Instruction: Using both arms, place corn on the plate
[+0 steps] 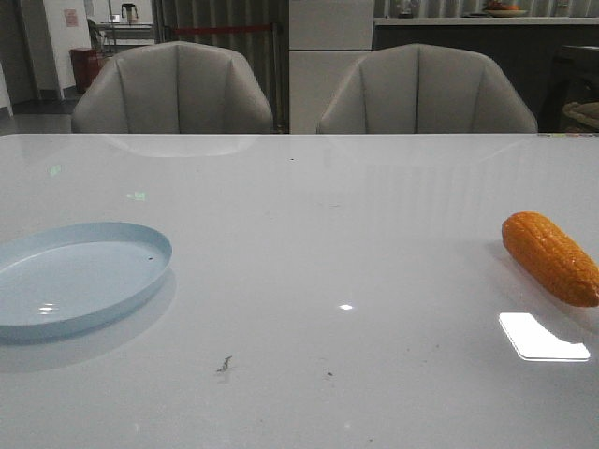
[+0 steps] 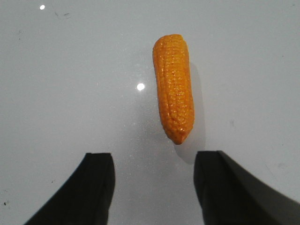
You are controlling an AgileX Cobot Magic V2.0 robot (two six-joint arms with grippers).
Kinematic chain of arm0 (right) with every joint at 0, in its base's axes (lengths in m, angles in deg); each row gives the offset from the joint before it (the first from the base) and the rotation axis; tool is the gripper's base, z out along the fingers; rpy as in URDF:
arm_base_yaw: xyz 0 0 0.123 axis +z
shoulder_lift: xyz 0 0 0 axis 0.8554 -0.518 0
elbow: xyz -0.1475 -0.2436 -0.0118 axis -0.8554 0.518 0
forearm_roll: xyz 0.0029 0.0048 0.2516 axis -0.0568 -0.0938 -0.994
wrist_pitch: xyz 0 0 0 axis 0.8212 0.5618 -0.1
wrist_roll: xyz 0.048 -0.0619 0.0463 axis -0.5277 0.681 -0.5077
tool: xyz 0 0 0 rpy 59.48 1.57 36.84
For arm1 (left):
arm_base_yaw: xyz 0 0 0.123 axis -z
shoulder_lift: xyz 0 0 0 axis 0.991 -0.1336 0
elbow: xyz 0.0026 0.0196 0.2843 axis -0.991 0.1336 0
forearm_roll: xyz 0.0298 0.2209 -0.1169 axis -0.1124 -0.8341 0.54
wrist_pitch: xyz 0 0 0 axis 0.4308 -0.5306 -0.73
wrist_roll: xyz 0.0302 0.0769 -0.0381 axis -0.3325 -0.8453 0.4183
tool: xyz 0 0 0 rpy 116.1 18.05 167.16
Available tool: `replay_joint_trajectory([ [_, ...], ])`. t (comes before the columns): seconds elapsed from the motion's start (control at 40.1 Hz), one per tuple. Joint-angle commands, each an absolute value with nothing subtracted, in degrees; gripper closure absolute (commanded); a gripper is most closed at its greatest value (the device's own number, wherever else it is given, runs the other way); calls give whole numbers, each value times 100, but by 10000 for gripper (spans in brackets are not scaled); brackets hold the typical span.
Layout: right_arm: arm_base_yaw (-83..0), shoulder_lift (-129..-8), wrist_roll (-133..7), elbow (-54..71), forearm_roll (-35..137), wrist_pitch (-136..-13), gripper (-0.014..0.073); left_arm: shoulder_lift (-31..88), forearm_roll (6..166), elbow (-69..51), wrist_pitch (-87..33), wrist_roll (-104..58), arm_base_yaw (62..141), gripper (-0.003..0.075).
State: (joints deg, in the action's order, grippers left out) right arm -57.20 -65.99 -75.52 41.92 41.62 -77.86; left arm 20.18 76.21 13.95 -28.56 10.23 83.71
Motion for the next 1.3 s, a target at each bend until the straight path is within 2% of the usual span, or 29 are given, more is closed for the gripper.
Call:
replay_joint_trajectory([
  [0.0, -5728, -6625, -7512, 3993, 4001, -7416, 102, 1487, 7629, 658, -3048, 1066, 8411, 255],
  [0.275, -5728, -6625, -7512, 3993, 3996, -7440, 102, -707, 7344, -786, -3680, 1045, 8411, 269],
  [0.574, -5728, -6625, -7512, 3993, 3989, -7446, 102, -1692, 7334, -982, -3919, 1045, 8411, 278],
  [0.674, -5728, -6625, -7512, 3993, 3989, -7446, 102, -1757, 7334, -982, -3962, 1045, 8411, 384],
  [0.799, -5728, -6625, -7512, 3993, 3983, -7446, 102, -1761, 7334, -982, -3736, 1045, 8411, 636],
  [1.048, -5728, -6625, -7512, 3993, 3919, -7377, 102, -1727, 7317, -1517, -4811, 568, 8477, 627],
  [1.273, -5728, -6625, -7512, 3993, 3912, -7423, 102, -1493, 7436, -2476, -5023, 148, 9611, 627],
])
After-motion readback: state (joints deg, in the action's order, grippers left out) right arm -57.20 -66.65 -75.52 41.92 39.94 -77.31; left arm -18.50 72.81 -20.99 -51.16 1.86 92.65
